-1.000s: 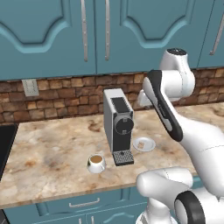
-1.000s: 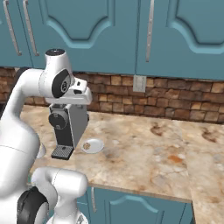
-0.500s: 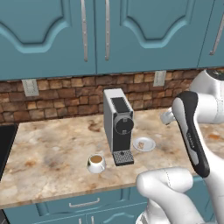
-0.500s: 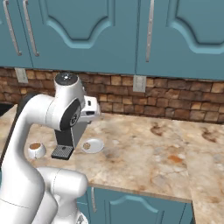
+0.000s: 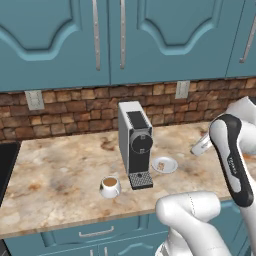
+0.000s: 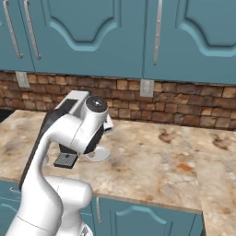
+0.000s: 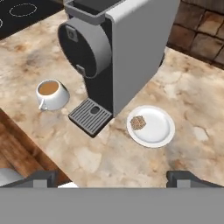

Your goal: Take a sugar cube from the saucer and place it inside the coffee. Then, grab milk from the fridge and place it next to the coffee on the counter to sweeten the coffee.

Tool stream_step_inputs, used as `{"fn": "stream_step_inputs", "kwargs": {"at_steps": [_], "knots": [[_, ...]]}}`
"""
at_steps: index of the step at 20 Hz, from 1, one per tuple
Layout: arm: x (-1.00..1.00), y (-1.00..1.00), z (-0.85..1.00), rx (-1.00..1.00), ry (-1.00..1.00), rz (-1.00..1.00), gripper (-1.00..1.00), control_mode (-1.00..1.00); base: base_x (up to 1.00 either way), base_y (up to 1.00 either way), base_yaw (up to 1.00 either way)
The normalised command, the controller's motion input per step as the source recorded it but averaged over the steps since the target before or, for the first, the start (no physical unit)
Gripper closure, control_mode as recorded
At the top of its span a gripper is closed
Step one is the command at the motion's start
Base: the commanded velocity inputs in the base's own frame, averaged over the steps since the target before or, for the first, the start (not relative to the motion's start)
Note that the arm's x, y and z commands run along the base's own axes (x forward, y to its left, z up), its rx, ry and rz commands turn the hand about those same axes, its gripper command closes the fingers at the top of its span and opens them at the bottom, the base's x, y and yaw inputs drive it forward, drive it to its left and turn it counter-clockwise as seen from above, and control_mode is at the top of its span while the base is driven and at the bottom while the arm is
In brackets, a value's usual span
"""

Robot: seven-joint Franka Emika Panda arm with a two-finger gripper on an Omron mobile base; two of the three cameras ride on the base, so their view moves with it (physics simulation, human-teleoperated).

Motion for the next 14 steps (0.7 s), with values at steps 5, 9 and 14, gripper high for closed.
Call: {"fn": "stream_step_inputs", "kwargs": {"at_steps": [5, 9, 14], "knots": [[0.11, 0.0, -0.33, 0.17, 0.0, 0.27, -1.0, -1.0, 0.0, 0.0, 0.0], [0.2, 0.0, -0.15, 0.05, 0.0, 0.24, -1.0, -1.0, 0.0, 0.0, 0.0], [0.11, 0.02, -0.15, 0.05, 0.01, 0.19, -1.0, -1.0, 0.0, 0.0, 0.0]]}}
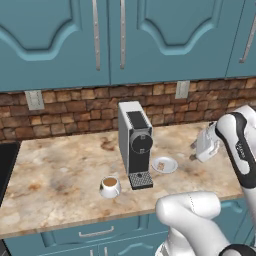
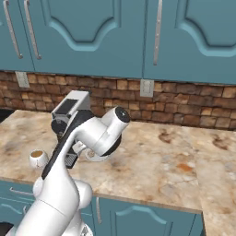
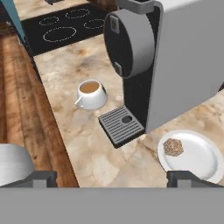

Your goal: Take a sugar cube from the saucer and place it inside the coffee. Then, grab milk from the fridge and place it next to the coffee on the counter to sweeten the coffee.

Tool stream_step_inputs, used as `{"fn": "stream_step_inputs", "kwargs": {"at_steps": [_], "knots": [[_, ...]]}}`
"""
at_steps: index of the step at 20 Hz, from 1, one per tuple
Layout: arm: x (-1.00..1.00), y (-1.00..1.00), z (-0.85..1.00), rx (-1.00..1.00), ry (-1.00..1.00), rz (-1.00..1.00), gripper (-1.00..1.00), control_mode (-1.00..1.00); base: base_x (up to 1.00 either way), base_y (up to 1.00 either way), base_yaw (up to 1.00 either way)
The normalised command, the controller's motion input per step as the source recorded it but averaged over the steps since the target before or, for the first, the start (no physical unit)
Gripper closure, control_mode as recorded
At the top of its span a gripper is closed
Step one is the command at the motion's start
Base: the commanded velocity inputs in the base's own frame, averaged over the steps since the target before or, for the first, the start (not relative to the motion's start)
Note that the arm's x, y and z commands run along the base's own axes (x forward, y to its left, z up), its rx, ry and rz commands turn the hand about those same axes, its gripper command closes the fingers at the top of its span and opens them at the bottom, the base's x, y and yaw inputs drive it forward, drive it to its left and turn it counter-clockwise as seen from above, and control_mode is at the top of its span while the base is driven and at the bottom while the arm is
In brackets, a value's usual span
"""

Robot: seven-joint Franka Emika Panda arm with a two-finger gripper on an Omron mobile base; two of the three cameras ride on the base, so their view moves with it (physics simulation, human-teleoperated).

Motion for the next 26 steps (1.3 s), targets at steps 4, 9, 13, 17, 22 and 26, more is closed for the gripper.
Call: {"fn": "stream_step_inputs", "kwargs": {"at_steps": [4, 9, 13, 17, 22, 26], "knots": [[0.22, 0.01, -0.34, 0.08, 0.0, 0.18, -1.0, -1.0, 0.0, 0.0, 0.0], [0.28, 0.05, -0.38, 0.06, 0.0, 0.17, -1.0, -1.0, 0.0, 0.0, 0.0], [0.43, 0.06, -0.36, 0.01, 0.0, 0.11, -1.0, -1.0, 0.0, 0.0, 0.0], [0.43, 0.14, -0.34, 0.0, 0.0, 0.1, -1.0, -1.0, 0.0, 0.0, 0.0], [0.27, 0.2, -0.22, 0.0, 0.0, 0.09, -1.0, -1.0, 0.0, 0.0, 0.0], [0.16, 0.15, -0.15, 0.0, 0.0, 0.08, -1.0, -1.0, 0.0, 0.0, 0.0]]}}
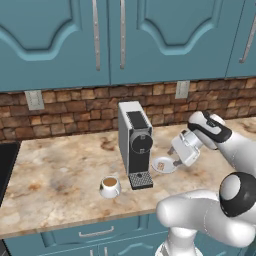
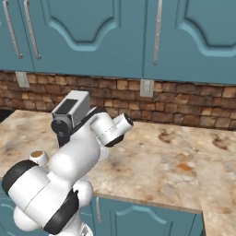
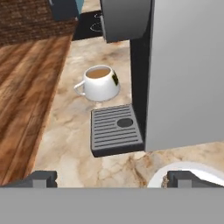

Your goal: Take a sugar cube from the saucer and place it inside the coffee. Then, grab milk from the fridge and place it next to the coffee on the counter to sweeten the coffee.

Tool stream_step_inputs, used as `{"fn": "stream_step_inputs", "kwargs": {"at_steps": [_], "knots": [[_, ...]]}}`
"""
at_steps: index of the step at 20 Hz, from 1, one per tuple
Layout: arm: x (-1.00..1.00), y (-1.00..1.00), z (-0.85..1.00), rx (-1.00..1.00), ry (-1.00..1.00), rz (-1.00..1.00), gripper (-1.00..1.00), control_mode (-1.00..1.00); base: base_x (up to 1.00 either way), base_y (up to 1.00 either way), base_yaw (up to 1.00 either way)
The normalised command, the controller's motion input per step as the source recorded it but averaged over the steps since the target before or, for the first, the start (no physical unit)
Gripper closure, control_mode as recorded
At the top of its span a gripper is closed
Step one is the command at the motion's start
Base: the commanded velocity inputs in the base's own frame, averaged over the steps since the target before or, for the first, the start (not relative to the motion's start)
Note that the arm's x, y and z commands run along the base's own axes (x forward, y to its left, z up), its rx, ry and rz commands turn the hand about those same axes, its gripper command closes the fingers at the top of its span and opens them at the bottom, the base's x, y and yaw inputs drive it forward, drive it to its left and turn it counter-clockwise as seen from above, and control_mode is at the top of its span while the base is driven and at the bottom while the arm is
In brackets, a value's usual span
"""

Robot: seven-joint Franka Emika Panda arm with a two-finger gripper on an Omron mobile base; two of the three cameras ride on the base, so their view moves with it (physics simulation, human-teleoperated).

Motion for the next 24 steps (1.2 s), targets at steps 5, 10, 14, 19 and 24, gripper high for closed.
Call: {"fn": "stream_step_inputs", "kwargs": {"at_steps": [5, 10, 14, 19, 24], "knots": [[0.11, 0.13, -0.11, 0.02, 0.0, 0.06, -1.0, -1.0, 0.0, 0.0, 0.0], [0.0, 0.01, -0.27, 0.03, 0.0, 0.06, -1.0, -1.0, 0.0, 0.0, 0.0], [0.0, 0.0, -0.18, 0.05, 0.0, 0.03, -1.0, -1.0, 0.0, 0.0, 0.0], [0.02, 0.0, -0.19, 0.01, 0.0, 0.0, -1.0, -1.0, 0.0, 0.0, 0.0], [0.06, 0.0, -0.22, 0.04, 0.0, 0.0, -1.0, -1.0, 0.0, 0.0, 0.0]]}}
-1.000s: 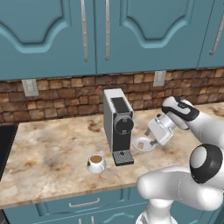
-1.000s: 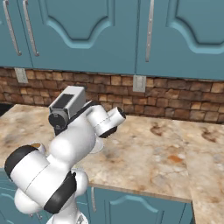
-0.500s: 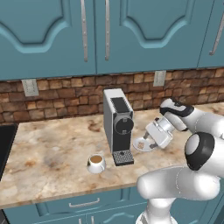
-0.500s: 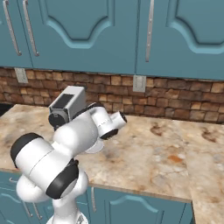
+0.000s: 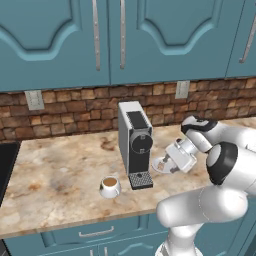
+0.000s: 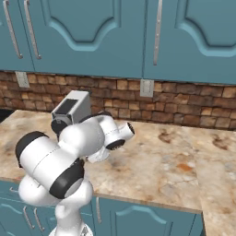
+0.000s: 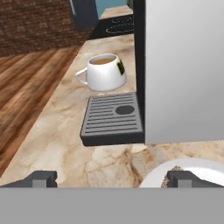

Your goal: Take a sugar cube from the saucer and place it inside the coffee. Then, grab milk from the fridge and place it next to the coffee on the counter to sweeten the coffee.

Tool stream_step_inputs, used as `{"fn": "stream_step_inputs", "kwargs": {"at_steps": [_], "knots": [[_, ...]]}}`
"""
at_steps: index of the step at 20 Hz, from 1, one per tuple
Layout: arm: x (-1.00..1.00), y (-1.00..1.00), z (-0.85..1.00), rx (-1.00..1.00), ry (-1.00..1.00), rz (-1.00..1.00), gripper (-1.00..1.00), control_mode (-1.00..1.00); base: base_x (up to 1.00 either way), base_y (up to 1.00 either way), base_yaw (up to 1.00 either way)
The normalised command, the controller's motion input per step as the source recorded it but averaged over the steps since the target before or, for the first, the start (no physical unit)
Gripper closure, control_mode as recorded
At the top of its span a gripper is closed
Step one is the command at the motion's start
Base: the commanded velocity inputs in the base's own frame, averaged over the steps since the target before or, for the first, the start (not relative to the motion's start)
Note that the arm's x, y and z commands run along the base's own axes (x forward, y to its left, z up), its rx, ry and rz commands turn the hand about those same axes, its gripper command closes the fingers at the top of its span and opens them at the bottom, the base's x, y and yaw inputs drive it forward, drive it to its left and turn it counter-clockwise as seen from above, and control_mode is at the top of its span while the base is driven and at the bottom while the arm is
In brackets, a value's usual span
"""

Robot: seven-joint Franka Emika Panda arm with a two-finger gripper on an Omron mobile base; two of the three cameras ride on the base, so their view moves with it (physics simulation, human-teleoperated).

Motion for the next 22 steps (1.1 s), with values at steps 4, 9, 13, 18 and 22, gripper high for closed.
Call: {"fn": "stream_step_inputs", "kwargs": {"at_steps": [4, 9, 13, 18, 22], "knots": [[0.17, 0.0, -0.13, 0.05, 0.0, 0.0, -1.0, -1.0, 0.0, 0.0, 0.0], [0.24, 0.0, 0.0, 0.01, 0.0, 0.0, -1.0, -1.0, 0.0, 0.0, 0.0], [0.21, -0.05, -0.05, 0.0, 0.0, 0.0, -1.0, -1.0, 0.0, 0.0, 0.0], [0.12, 0.0, -0.28, 0.0, 0.0, 0.0, -1.0, -1.0, 0.0, 0.0, 0.0], [0.21, 0.0, -0.2, 0.0, 0.0, 0.0, -1.0, -1.0, 0.0, 0.0, 0.0]]}}
